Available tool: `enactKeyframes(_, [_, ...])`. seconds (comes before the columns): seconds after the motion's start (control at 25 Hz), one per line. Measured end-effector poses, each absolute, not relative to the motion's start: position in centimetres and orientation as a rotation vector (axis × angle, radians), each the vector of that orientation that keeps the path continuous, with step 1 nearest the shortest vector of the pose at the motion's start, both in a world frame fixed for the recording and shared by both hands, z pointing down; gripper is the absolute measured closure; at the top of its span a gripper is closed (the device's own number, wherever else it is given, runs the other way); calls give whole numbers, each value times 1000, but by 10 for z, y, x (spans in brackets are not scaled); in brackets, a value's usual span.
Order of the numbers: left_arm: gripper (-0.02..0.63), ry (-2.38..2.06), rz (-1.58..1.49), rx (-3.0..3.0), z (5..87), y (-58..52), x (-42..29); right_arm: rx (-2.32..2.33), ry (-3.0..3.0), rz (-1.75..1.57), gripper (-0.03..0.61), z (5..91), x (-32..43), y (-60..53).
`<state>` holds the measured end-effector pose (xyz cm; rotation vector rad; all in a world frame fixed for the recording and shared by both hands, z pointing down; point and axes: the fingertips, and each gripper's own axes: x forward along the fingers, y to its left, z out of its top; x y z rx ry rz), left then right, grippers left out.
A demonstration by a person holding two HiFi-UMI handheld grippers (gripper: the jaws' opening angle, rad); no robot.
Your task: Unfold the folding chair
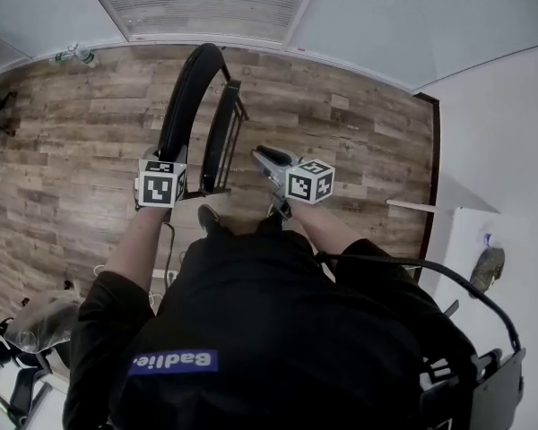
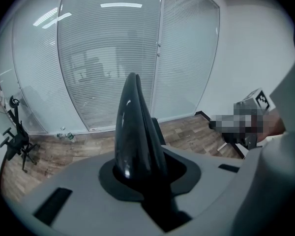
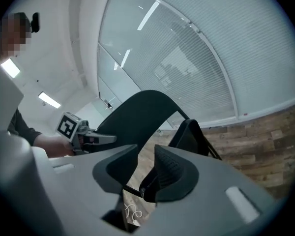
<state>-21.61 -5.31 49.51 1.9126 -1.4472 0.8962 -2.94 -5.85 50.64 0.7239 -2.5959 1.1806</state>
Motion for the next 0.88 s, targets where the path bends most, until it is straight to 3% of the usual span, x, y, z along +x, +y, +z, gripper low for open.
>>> enactKeyframes(0.28, [529,-1477,876,1885,498,-59,-217,656,-2471,1341,414,574,-57,-100])
enactKeyframes(0.88, [529,-1476,868,1920,505,-59,-215,762,-2233,1589,337,669,-114,-150])
